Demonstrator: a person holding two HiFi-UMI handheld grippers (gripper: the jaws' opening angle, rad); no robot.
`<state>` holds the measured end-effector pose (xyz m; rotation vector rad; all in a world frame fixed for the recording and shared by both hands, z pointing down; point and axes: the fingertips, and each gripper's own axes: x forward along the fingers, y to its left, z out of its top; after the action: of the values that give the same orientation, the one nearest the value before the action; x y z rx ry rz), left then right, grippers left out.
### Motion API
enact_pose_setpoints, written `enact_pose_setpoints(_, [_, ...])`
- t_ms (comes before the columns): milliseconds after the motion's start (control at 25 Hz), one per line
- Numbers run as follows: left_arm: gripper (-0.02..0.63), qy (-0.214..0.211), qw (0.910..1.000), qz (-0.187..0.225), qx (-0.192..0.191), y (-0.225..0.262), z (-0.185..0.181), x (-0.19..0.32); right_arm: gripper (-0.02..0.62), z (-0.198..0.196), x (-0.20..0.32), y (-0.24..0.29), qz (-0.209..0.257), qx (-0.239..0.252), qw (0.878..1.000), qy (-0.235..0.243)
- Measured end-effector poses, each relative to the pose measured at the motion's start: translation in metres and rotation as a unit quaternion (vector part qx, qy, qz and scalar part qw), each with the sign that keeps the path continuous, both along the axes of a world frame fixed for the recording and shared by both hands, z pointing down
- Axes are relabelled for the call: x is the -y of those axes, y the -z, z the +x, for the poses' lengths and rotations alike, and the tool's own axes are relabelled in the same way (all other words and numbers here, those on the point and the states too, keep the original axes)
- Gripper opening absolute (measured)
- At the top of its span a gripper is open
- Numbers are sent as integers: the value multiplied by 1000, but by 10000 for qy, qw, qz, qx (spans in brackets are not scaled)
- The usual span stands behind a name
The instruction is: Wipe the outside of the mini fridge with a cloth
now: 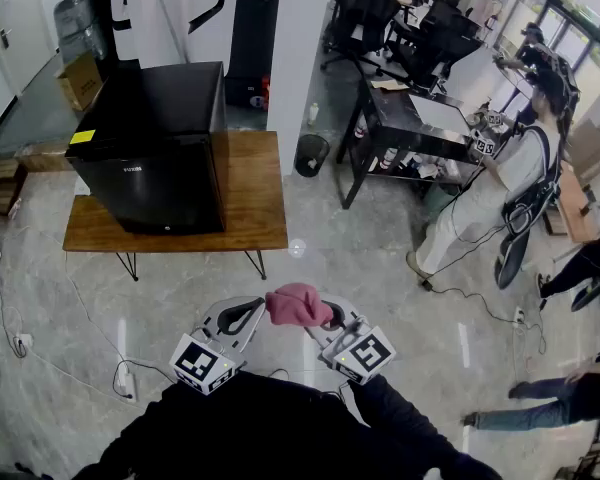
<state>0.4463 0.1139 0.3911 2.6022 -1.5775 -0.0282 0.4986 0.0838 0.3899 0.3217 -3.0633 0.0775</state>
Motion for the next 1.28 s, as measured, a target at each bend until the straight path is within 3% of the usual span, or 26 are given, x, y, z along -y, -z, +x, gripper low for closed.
enact_pose_setpoints(560, [6, 233, 9997, -27, 61, 0, 6, -6, 58, 6, -3, -3, -25, 116, 9997, 203])
enact_pose_setpoints(800, [6, 258, 9996, -47, 116, 0, 7, -2, 58, 10, 6, -2, -140, 216, 9997, 51])
enact_pose_setpoints(1280, [6, 276, 9996, 4, 91, -1, -28, 67, 58, -18, 69, -8, -192, 198, 9996, -114])
